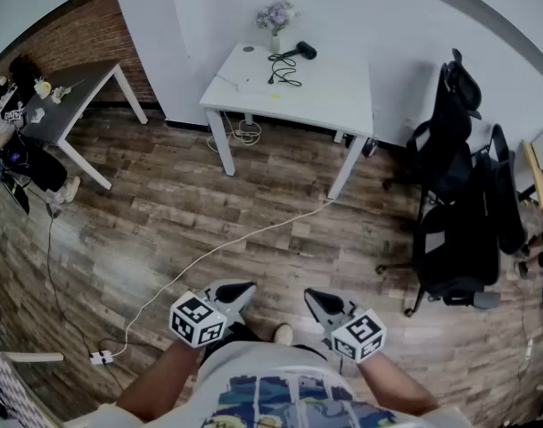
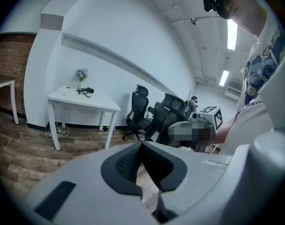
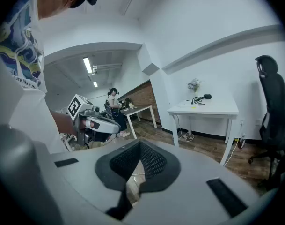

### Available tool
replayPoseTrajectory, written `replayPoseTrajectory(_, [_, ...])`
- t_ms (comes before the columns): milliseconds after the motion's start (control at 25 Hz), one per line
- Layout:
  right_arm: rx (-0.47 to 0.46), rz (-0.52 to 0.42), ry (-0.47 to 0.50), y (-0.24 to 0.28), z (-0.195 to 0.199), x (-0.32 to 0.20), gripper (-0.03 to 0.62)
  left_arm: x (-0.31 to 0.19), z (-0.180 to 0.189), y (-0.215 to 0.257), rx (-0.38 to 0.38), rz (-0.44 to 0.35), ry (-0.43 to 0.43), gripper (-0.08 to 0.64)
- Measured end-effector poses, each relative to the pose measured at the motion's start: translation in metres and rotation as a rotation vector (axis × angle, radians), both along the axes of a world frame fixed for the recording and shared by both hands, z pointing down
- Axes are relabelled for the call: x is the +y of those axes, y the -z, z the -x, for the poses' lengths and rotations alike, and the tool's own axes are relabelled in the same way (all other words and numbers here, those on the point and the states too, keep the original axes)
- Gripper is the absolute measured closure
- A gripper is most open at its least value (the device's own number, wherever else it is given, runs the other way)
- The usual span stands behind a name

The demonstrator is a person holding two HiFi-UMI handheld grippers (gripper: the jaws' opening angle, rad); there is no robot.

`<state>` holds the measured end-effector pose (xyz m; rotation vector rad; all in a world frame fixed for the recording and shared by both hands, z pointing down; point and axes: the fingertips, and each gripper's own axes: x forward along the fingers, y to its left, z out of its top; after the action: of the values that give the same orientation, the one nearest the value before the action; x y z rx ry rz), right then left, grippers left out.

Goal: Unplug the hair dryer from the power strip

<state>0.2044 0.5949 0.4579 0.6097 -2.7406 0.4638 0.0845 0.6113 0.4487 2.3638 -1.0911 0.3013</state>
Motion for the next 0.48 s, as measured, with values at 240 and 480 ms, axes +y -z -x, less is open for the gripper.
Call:
replayPoseTrajectory(240, [-0.015,-0.013,0.017,-0.006,-0.014,-0.009,0.594,-0.016,-0.021,-0.003,-0.002,-0.008,0.009,0.558])
replayPoseTrajectory(480, [-0.021,-0.013,0.007,-0.011,-0.009,-0.036,0.594,-0.045,-0.021,-0.008,0.002,0.005,-0.001,0.558])
